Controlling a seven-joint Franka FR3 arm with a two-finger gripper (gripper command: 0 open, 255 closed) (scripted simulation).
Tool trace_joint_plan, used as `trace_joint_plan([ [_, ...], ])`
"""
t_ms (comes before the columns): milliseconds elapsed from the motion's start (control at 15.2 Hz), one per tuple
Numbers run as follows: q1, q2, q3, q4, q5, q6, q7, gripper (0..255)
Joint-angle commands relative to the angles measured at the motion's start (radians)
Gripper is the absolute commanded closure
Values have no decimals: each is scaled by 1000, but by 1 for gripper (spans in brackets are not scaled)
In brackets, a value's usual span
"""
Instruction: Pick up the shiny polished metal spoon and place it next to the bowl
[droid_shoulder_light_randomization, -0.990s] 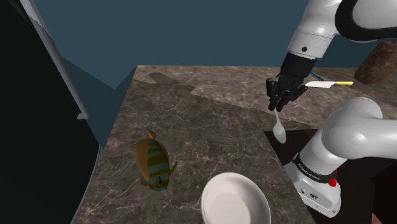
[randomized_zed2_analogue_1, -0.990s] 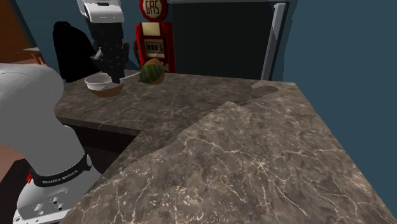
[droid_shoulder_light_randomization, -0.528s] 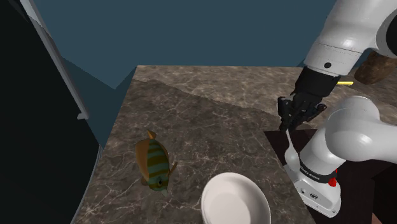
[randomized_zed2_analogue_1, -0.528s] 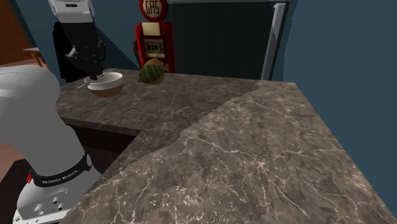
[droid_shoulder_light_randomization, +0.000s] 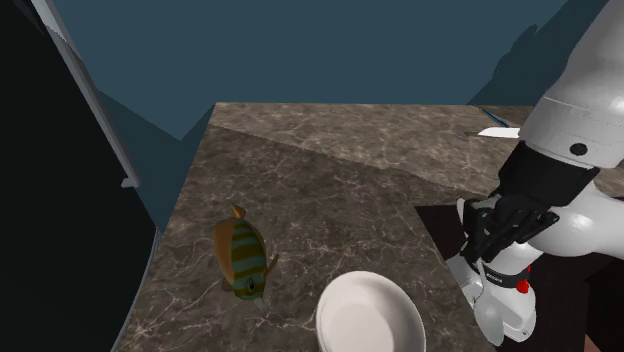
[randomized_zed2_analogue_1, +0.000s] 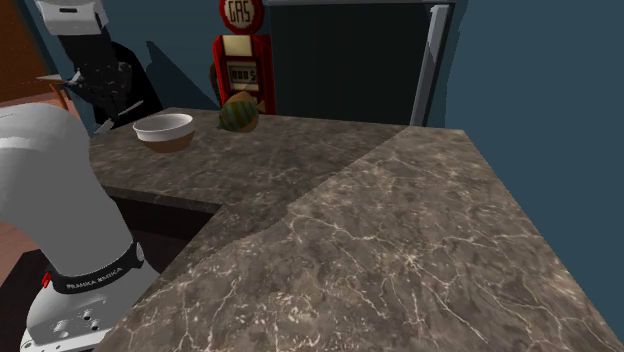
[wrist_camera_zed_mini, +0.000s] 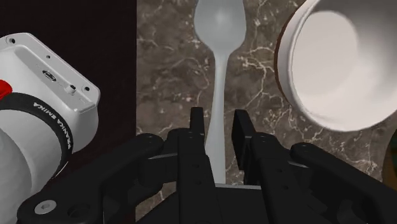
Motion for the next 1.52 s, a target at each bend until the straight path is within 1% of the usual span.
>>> trace_joint_plan([
  [0, 23, -20, 49, 28, 60, -25, 62, 255],
  [264, 50, -39, 149, 93, 180, -50, 171, 255],
  [330, 56, -42, 184, 122, 222, -56, 211, 255],
  [1122, 143, -146, 341, -23, 365, -14, 224, 255],
  [1254, 161, -161, 373, -45, 393, -7, 228, 255],
  [1452, 203, -163, 424, -79, 431, 24, 243, 255],
])
